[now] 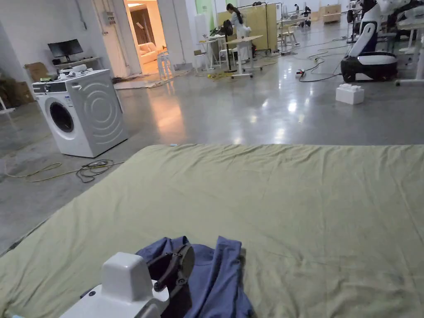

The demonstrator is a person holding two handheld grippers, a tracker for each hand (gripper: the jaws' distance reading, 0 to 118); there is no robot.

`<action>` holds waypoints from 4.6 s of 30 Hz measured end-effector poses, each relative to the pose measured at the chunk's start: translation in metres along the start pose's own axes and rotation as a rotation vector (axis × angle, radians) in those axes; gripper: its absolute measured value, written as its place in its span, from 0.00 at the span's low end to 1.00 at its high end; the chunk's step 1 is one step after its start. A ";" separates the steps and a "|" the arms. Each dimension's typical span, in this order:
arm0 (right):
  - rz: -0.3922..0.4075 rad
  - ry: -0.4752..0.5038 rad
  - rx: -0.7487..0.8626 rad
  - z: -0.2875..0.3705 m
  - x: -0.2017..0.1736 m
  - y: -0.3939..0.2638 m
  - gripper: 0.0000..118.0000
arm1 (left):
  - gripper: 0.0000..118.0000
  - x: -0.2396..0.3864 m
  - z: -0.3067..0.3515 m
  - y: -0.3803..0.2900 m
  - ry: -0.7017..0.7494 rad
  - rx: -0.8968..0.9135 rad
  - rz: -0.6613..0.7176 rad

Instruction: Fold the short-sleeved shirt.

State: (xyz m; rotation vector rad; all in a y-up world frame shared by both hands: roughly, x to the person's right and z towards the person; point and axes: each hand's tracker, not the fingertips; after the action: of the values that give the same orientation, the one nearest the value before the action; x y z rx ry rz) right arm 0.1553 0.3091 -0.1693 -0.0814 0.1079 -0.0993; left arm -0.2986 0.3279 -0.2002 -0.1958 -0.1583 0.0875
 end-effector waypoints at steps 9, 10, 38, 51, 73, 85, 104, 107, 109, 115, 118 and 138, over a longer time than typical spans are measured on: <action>-0.011 -0.017 -0.116 -0.020 -0.003 -0.027 0.00 | 0.66 -0.101 -0.105 -0.055 0.137 -0.360 0.183; -0.024 -0.022 -0.130 -0.023 -0.003 -0.031 0.00 | 0.66 -0.109 -0.118 -0.062 0.157 -0.393 0.191; -0.058 -0.058 -0.404 -0.019 0.001 -0.079 0.00 | 0.06 -0.164 -0.267 -0.143 0.310 -0.617 0.367; -0.076 -0.108 -0.416 0.028 0.027 -0.087 0.00 | 0.04 -0.121 -0.267 0.052 0.150 -0.203 0.210; -0.189 -0.299 -0.477 0.067 0.073 -0.103 0.00 | 0.04 0.355 -0.252 -0.203 -0.780 -0.723 0.008; -0.141 -0.180 -0.354 0.073 0.061 -0.083 0.00 | 0.83 0.274 -0.197 -0.122 -0.660 -0.486 0.042; -0.027 -0.038 -0.163 0.025 0.038 -0.017 0.00 | 0.85 0.090 -0.026 -0.025 -0.184 -0.048 -0.164; -0.024 -0.065 -0.181 0.020 0.036 -0.018 0.00 | 0.85 0.077 -0.021 -0.037 -0.182 -0.034 -0.091; -0.049 -0.066 -0.195 0.016 0.036 -0.021 0.00 | 0.84 0.068 -0.015 -0.041 -0.155 -0.039 -0.093; -0.009 -0.075 -0.154 0.005 0.023 -0.018 0.00 | 0.85 0.041 -0.006 -0.040 -0.148 -0.015 -0.016; 0.071 -0.036 -0.129 -0.012 0.018 -0.010 0.00 | 0.86 0.034 0.001 -0.037 -0.140 -0.032 -0.005; 0.075 -0.062 -0.211 -0.024 0.052 -0.036 0.00 | 0.88 0.042 -0.175 -0.056 -0.108 -0.384 0.039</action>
State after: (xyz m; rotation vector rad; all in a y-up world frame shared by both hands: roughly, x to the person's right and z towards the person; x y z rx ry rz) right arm 0.2011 0.2658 -0.1951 -0.2901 0.0593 -0.0100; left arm -0.2248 0.2449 -0.3527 -0.5780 -0.2790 0.1058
